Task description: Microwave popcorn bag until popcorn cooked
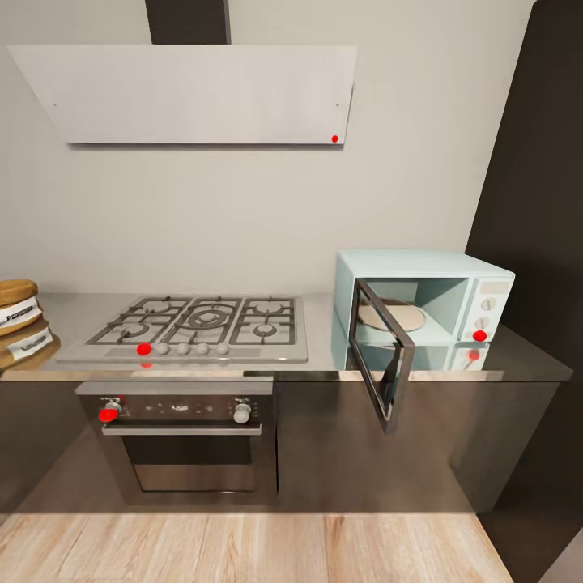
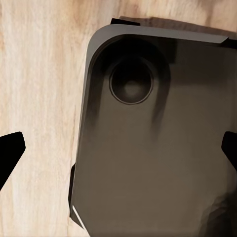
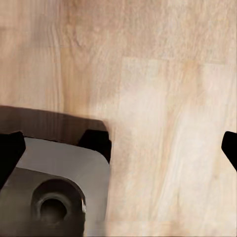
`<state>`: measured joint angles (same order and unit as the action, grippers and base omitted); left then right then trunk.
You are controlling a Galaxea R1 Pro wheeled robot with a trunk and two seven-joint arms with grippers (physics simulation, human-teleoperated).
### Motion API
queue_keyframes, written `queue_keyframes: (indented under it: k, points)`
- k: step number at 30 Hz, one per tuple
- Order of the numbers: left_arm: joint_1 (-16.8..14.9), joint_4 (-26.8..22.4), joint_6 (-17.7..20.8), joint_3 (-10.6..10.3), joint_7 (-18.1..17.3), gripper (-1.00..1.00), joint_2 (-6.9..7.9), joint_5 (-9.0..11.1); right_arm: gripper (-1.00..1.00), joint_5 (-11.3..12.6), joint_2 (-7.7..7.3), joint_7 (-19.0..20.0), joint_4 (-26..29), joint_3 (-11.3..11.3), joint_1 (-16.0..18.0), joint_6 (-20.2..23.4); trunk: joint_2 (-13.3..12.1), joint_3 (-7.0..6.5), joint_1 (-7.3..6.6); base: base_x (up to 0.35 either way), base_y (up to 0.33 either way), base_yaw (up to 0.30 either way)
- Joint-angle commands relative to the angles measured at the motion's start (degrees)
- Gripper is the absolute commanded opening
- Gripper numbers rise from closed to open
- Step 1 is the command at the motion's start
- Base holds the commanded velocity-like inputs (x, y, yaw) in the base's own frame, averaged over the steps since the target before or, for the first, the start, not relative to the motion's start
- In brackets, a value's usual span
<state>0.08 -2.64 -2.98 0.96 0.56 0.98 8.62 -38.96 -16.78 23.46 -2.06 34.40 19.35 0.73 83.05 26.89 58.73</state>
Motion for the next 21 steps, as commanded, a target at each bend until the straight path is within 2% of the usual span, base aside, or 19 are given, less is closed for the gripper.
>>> queue_keyframes:
  k: [1,3,5,6,8,11,15,18,21]
  points:
    - [0.0,0.0,-0.1,0.0,0.1,1.00,-0.01,0.4,1.00,-0.3,2.32,-2.7,0.4,0.6,-2.0,-0.3,0.0,0.04,0.00,0.000,0.000,0.000]
    - [0.0,0.0,-0.1,0.0,0.1,1.00,-0.01,0.3,1.00,-0.2,7.54,-11.6,0.2,0.7,-5.9,-2.6,0.0,0.04,0.00,0.000,0.000,0.000]
    - [0.0,-0.1,-0.1,0.1,0.1,1.00,-0.01,0.3,1.00,0.2,10.41,-16.6,0.2,0.9,-7.8,-5.1,0.0,0.04,0.00,0.000,0.000,0.000]
    - [0.0,-0.1,-0.1,0.1,0.1,1.00,-0.01,0.4,1.00,1.2,11.58,-17.9,0.1,1.1,-8.5,-6.7,0.0,0.04,0.00,0.000,0.000,0.000]
    - [0.0,-0.1,-0.1,0.1,0.1,1.00,-0.01,0.4,1.00,4.0,12.49,-19.0,0.1,1.2,-9.2,-8.3,0.0,0.04,0.00,0.000,0.000,0.000]
    - [0.0,0.0,-0.1,0.1,0.1,1.00,-0.01,0.4,1.00,6.2,12.75,-19.4,0.1,1.3,-9.5,-9.0,0.0,0.04,0.00,0.000,0.000,0.000]
    - [0.0,-0.1,-0.1,0.0,0.1,1.00,-0.11,0.3,1.00,6.7,12.83,-19.6,0.1,1.3,-9.6,-9.1,0.0,0.04,0.00,0.000,0.000,0.000]
    - [0.0,-0.2,-0.1,-0.4,0.1,1.00,-1.95,-0.1,1.00,6.6,12.83,-19.6,0.1,1.3,-9.6,-9.2,0.0,0.04,0.00,0.000,0.000,0.000]
    - [0.0,-0.2,-0.2,-0.2,0.1,1.00,-2.31,0.1,1.00,6.6,12.90,-19.6,0.1,1.3,-9.6,-9.1,0.0,0.04,0.00,0.000,0.000,0.000]
